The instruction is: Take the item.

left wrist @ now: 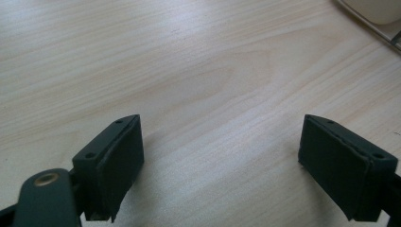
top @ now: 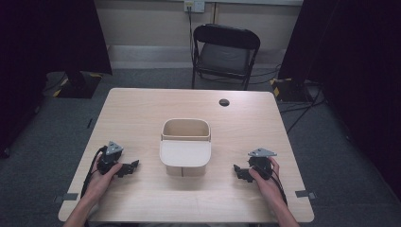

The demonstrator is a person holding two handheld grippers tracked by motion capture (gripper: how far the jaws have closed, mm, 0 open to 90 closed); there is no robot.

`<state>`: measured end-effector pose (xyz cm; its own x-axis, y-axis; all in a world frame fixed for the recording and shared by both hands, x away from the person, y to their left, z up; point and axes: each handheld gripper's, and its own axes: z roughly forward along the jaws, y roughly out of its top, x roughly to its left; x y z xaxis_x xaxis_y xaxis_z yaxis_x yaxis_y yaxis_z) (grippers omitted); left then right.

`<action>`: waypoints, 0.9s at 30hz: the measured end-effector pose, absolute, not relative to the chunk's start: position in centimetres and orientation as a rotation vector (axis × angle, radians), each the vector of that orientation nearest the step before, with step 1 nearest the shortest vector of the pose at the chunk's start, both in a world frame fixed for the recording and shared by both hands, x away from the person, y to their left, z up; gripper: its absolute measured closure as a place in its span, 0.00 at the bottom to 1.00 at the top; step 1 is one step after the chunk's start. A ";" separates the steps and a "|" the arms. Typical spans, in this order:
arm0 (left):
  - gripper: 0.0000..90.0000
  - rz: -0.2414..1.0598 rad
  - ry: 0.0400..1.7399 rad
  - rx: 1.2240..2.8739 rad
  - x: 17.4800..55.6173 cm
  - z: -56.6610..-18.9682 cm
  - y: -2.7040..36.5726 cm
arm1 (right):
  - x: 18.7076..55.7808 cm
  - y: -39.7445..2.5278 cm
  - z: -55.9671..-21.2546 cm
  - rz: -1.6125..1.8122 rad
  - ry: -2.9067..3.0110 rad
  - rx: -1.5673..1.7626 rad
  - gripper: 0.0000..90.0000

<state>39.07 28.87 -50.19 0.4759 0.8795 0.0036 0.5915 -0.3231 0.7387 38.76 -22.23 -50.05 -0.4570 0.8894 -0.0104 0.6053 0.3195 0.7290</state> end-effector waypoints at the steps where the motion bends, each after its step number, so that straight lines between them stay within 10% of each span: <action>1: 0.16 0.540 1.214 2.041 39.1 -50.2 28.9 | 38.8 -22.2 -50.1 0.935 2.180 1.324 0.12; 27: 0.16 0.539 1.214 2.040 39.1 -50.2 28.9 | 38.5 -21.9 -49.2 0.995 2.194 1.327 0.16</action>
<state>39.07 28.87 -50.19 0.4761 0.8794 0.0030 0.5916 -0.3228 0.7388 38.50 -21.88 -49.21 -0.4765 0.8786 0.0315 0.6025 0.3002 0.7395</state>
